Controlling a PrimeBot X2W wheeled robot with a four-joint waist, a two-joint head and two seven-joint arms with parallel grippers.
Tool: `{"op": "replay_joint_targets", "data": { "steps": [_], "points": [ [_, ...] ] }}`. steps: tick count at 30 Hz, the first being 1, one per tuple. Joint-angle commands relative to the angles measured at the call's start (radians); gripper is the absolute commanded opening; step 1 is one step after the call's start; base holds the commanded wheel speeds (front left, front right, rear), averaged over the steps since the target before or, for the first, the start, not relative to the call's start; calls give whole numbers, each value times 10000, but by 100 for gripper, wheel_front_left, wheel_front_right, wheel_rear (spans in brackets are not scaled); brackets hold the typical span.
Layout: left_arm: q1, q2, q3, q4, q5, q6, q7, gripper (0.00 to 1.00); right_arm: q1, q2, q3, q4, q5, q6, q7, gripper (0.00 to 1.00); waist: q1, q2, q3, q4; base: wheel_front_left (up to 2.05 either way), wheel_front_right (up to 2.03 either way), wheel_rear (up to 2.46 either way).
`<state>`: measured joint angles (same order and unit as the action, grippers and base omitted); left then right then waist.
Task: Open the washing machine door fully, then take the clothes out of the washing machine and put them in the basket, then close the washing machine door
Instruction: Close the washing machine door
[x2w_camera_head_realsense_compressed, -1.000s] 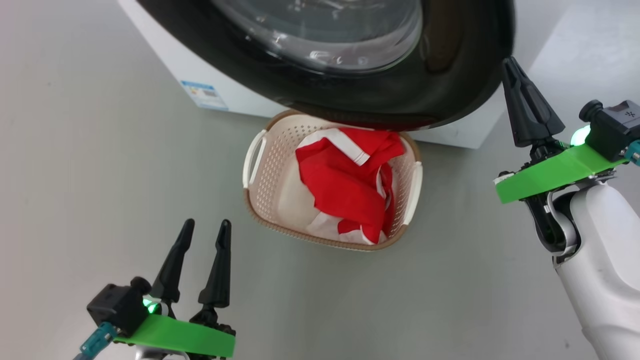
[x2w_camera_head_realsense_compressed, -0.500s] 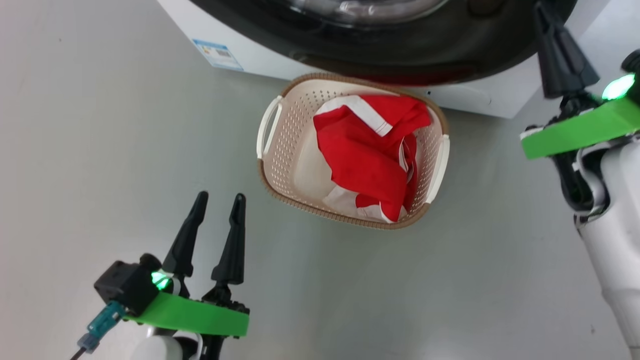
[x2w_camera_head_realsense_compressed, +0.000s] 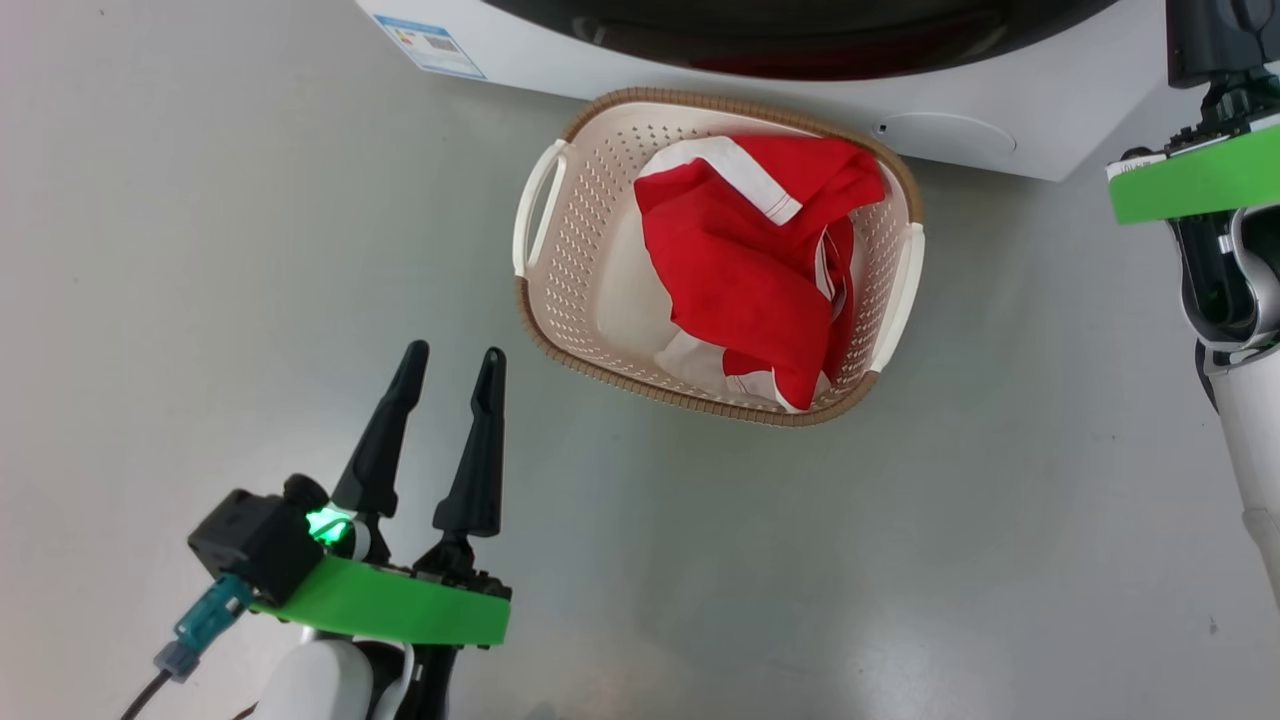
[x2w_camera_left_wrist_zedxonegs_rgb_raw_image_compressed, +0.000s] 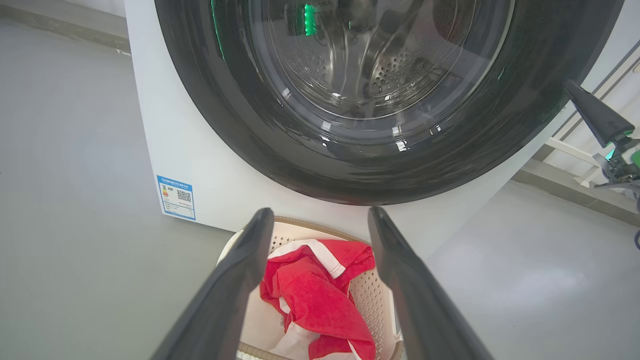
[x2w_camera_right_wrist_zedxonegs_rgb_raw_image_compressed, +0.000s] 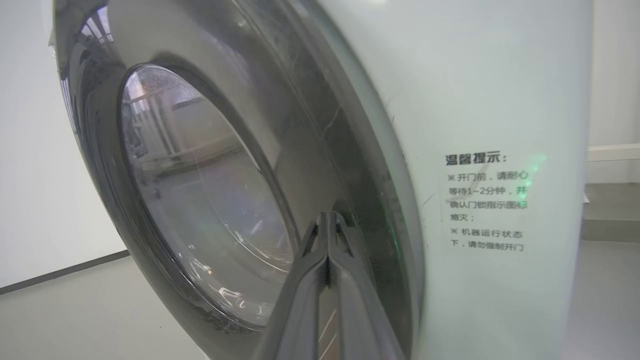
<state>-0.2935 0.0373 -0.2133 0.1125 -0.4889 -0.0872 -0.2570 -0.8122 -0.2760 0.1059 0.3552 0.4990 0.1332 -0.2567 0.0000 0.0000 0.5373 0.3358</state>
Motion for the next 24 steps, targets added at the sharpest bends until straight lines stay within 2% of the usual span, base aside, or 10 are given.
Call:
{"op": "replay_joint_targets", "data": {
  "steps": [1,7,12,13,16,18,19,20,24],
  "points": [
    [-126,130,307,-220,23,94,-47,100,-297,49,-101,-234,56,-25,-51,0,0,0,32,-23,0,0,0],
    [-225,130,385,-139,123,77,-47,100,-369,235,-78,-335,20,-25,-51,0,0,0,-19,-179,0,0,0],
    [-160,129,519,11,249,34,-47,100,184,418,208,-418,-25,-25,-51,0,0,0,-350,-401,0,0,0],
    [-138,129,565,50,290,20,-47,100,332,444,280,-444,-31,-25,-51,3,0,0,-435,-459,0,0,0],
    [-65,129,753,186,454,-28,-47,100,812,513,467,-545,-36,-25,-51,24,0,0,-713,-663,0,0,0],
    [-4,129,919,291,585,-69,-47,100,1157,544,521,-608,-71,-25,-51,58,0,0,-914,-810,0,0,0],
    [31,129,1002,348,663,-94,-47,100,1337,560,524,-638,-102,-25,-51,91,0,0,-1020,-883,0,0,0],
    [68,129,1084,406,741,-121,-47,100,1519,588,495,-676,-129,-25,-51,100,0,0,-1127,-953,0,0,0],
    [222,129,1382,652,1075,-235,-47,100,2316,714,409,-807,-207,-25,-51,100,0,0,-1570,-1210,0,0,0]
  ]
}}
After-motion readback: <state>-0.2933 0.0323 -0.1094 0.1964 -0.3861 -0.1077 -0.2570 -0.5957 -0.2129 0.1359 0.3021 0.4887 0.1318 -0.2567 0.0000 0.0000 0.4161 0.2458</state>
